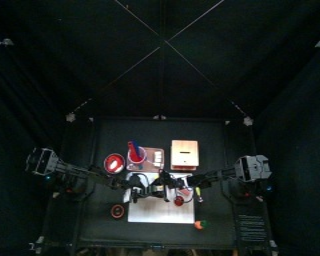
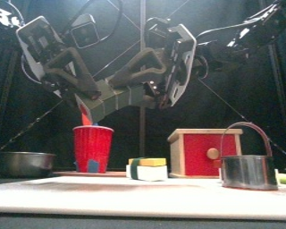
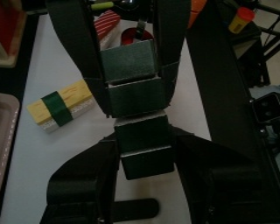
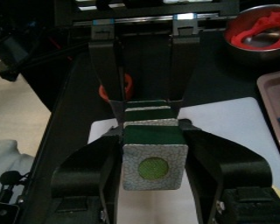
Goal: Pull apart sushi roll
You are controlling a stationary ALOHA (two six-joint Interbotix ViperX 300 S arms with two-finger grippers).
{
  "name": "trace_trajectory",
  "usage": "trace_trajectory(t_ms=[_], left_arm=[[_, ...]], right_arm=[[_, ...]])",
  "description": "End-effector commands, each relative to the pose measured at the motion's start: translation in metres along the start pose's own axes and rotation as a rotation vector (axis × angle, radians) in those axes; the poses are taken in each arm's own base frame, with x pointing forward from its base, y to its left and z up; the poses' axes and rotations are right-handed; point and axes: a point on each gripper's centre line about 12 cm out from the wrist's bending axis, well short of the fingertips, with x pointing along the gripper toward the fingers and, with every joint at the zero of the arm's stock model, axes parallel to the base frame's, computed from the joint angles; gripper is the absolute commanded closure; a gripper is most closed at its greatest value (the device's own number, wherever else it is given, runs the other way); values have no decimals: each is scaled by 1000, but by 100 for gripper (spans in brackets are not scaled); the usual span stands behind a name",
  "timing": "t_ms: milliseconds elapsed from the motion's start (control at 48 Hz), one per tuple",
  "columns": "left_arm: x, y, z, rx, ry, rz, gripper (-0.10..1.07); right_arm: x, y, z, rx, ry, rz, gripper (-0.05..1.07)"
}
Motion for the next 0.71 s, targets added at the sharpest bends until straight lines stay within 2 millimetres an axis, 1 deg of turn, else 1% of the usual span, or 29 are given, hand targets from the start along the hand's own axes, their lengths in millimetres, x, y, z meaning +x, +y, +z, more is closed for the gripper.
trace_trajectory(t_ms=[0,250,688], left_arm=[[-1,-1,5,-3,-15,-3,36],[-1,0,2,-11,-7,1,36],[-3,2,-6,-36,8,8,36]], right_arm=[[-8,5,22,-5,-61,14,40],[-17,7,24,-3,-66,14,40],[-39,5,15,14,-51,0,40]])
